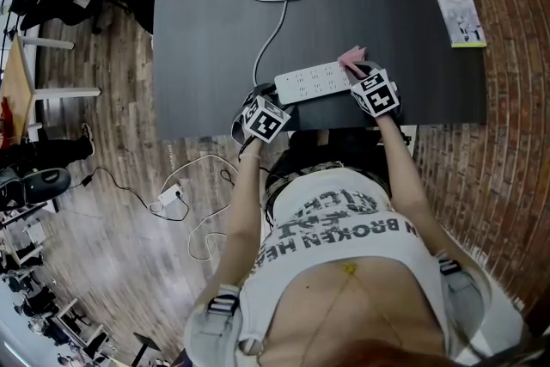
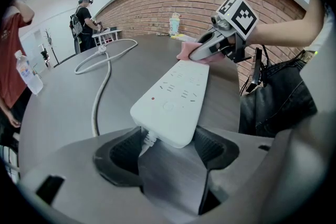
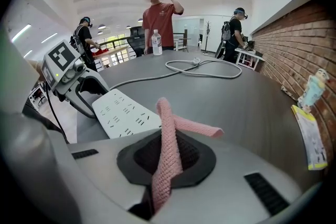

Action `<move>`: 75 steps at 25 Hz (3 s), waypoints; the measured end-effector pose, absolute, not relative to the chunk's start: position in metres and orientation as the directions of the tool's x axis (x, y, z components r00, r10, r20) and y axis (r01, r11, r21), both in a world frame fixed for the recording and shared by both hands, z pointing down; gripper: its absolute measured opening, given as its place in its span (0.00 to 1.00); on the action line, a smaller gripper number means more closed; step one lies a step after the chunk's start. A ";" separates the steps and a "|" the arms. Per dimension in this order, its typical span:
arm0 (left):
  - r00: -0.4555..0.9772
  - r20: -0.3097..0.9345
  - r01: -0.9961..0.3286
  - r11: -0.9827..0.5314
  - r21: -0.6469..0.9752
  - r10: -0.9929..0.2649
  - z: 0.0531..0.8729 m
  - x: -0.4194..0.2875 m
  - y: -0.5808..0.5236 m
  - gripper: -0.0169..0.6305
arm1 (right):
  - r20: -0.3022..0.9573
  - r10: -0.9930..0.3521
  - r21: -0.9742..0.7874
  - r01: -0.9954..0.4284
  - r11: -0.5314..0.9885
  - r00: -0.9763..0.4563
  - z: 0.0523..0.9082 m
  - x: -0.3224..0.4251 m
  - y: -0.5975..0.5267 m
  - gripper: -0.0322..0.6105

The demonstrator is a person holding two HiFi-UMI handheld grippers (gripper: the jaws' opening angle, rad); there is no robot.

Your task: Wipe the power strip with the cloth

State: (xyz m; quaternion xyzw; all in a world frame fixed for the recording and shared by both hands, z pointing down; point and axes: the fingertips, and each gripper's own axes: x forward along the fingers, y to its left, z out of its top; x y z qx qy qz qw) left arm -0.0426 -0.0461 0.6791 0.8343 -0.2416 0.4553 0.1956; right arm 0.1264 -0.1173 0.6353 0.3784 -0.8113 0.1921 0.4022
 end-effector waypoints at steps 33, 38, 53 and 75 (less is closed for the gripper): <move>0.483 0.844 -0.577 -0.810 0.108 -0.232 0.680 -0.039 -0.046 0.48 | 0.764 0.028 -0.210 -0.206 0.956 -0.645 0.637 -0.067 -0.037 0.08; 0.486 0.842 -0.575 -0.812 0.103 -0.237 0.679 -0.041 -0.047 0.49 | 0.773 0.003 -0.194 -0.232 0.953 -0.635 0.635 -0.069 -0.038 0.08; 0.484 0.844 -0.574 -0.812 0.105 -0.233 0.678 -0.042 -0.048 0.49 | 0.792 -0.064 -0.125 -0.265 0.956 -0.607 0.633 -0.059 -0.042 0.07; 0.480 0.847 -0.576 -0.810 0.110 -0.226 0.681 -0.042 -0.048 0.49 | 0.801 -0.149 -0.116 -0.395 0.911 -0.580 0.635 -0.020 -0.053 0.08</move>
